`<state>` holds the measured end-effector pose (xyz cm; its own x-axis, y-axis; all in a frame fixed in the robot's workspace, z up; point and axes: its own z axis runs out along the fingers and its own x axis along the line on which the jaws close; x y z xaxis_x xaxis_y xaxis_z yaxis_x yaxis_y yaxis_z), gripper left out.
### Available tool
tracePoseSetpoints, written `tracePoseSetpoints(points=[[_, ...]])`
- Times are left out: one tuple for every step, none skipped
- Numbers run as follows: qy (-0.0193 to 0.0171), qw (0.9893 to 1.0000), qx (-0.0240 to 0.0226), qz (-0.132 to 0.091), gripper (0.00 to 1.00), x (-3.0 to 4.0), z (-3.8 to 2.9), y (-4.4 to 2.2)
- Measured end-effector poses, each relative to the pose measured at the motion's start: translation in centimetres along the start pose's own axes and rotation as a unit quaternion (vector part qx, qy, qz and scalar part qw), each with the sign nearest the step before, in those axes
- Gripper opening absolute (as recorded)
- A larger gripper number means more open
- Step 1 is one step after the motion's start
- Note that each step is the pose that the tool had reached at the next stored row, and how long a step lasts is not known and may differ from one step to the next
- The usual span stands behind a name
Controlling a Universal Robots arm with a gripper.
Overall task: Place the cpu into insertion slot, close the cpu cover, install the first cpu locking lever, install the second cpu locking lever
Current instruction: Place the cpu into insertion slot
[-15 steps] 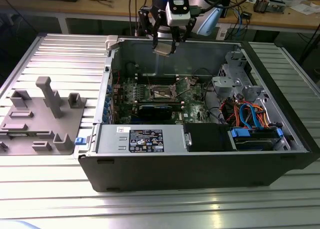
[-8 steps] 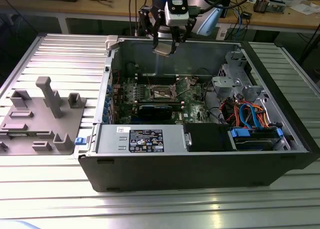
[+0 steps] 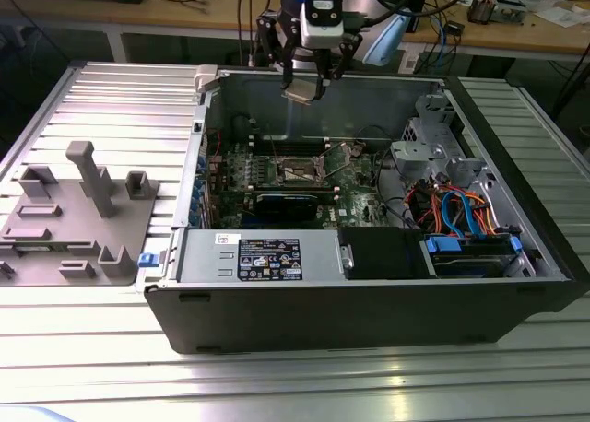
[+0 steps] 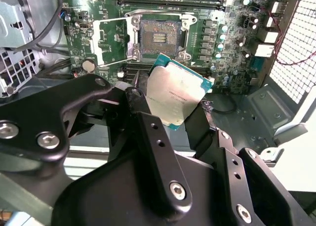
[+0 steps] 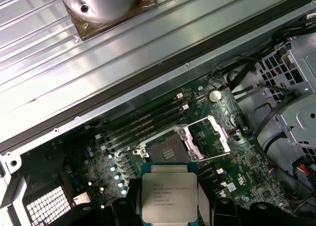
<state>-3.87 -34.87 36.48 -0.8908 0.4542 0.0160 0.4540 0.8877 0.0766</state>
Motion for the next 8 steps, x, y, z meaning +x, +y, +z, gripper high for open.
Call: tracePoseSetpoints(points=[[-0.0002,1.0000,-0.0001,0.003,0.54,0.00,0.00,0.00],[-0.0005,1.0000,-0.0001,0.006,0.54,0.00,0.00,0.00],[-0.0008,0.9999,-0.0002,0.010,0.54,0.00,0.01,0.00],[-0.0009,0.9999,-0.0002,0.012,0.54,0.00,0.01,0.00],[-0.0011,0.9999,-0.0003,0.015,0.54,0.00,0.01,0.00],[-0.0013,0.9999,-0.0003,0.017,0.54,0.00,0.01,0.00],[-0.0015,0.9998,-0.0003,0.020,0.54,0.00,0.01,0.00],[-0.0016,0.9998,-0.0004,0.022,0.54,0.00,0.01,0.00]])
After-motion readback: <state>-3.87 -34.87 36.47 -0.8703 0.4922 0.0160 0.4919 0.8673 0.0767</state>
